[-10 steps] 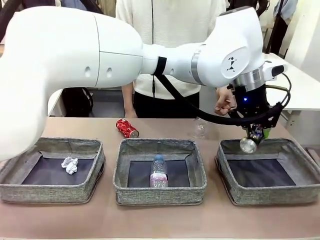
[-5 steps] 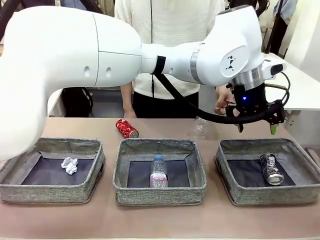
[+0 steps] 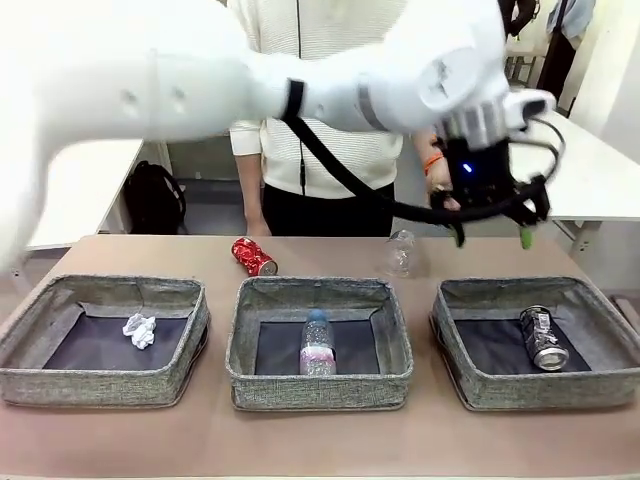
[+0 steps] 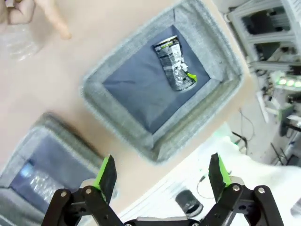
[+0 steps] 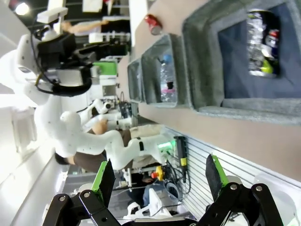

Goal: Sort the waste into the appropriate baskets.
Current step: Place the picked waste into the Fabric basket indicated by the person, then pick up the waste item pointed out by the person.

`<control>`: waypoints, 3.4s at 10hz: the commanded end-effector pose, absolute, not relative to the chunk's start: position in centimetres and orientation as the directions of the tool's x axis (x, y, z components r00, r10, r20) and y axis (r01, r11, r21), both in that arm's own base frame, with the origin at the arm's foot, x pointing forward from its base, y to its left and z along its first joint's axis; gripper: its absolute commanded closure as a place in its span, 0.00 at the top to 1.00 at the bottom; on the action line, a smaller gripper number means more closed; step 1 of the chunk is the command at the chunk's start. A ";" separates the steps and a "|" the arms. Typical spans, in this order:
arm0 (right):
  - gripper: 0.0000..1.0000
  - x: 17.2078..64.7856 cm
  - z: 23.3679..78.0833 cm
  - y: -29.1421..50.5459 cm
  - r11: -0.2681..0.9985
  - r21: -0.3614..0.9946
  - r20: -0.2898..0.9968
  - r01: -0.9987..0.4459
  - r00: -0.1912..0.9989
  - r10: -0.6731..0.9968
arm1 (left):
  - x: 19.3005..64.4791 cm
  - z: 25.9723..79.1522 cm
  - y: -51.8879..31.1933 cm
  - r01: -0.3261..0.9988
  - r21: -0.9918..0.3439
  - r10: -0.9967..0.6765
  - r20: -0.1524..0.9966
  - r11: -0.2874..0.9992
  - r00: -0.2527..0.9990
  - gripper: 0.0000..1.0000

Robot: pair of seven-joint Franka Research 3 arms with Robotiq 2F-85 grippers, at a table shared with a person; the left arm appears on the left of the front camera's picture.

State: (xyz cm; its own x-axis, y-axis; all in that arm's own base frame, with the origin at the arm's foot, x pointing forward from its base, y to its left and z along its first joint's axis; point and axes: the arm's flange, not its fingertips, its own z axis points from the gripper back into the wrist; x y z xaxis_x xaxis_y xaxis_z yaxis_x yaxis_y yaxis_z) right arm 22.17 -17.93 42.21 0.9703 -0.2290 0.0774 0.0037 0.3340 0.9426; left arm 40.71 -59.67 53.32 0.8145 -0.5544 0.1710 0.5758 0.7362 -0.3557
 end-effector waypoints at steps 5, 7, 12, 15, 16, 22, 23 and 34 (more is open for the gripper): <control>1.00 32.8 45.0 -6.7 0.164 0.962 0.230 -0.217 0.971 -0.066 | 34.4 61.3 -32.1 0.270 -0.418 -0.179 0.245 0.867 0.953 1.00; 1.00 34.8 45.8 -2.4 0.125 0.966 0.231 -0.225 0.973 -0.028 | 34.4 62.3 -23.9 0.179 -0.556 -0.093 0.180 0.812 0.979 1.00; 1.00 37.4 49.1 2.0 -0.047 0.995 0.083 -0.087 0.994 -0.078 | 31.9 55.9 -7.6 0.151 -0.920 -0.094 0.126 0.361 0.988 1.00; 1.00 36.5 51.0 2.1 0.061 0.995 0.076 -0.074 0.997 -0.031 | 30.0 49.6 -1.2 0.128 -0.989 0.024 0.130 0.068 0.991 1.00; 1.00 36.4 50.8 1.6 0.126 0.990 0.070 -0.068 0.997 -0.011 | 29.2 48.0 0.4 0.164 -0.986 0.056 0.163 -0.027 0.985 1.00; 1.00 36.5 50.4 2.0 0.044 0.995 0.089 -0.088 0.996 -0.030 | 30.3 50.0 0.4 0.123 -0.990 0.040 0.126 0.075 0.991 1.00; 1.00 36.5 50.4 2.0 0.044 0.995 0.089 -0.088 0.996 -0.030 | 30.3 50.0 0.4 0.123 -0.990 0.040 0.126 0.075 0.991 1.00; 1.00 36.5 50.4 2.0 0.044 0.995 0.089 -0.088 0.996 -0.030 | 30.3 50.0 0.4 0.123 -0.990 0.040 0.126 0.075 0.991 1.00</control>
State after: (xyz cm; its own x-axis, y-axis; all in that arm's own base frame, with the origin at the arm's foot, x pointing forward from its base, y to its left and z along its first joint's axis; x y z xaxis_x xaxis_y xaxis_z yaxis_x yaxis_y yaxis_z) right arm 36.47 1.72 50.27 0.9960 -0.0302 0.0846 -0.0825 0.0661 0.9944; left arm 30.43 0.49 49.48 0.9895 0.0332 0.1407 0.1374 0.0865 -0.9867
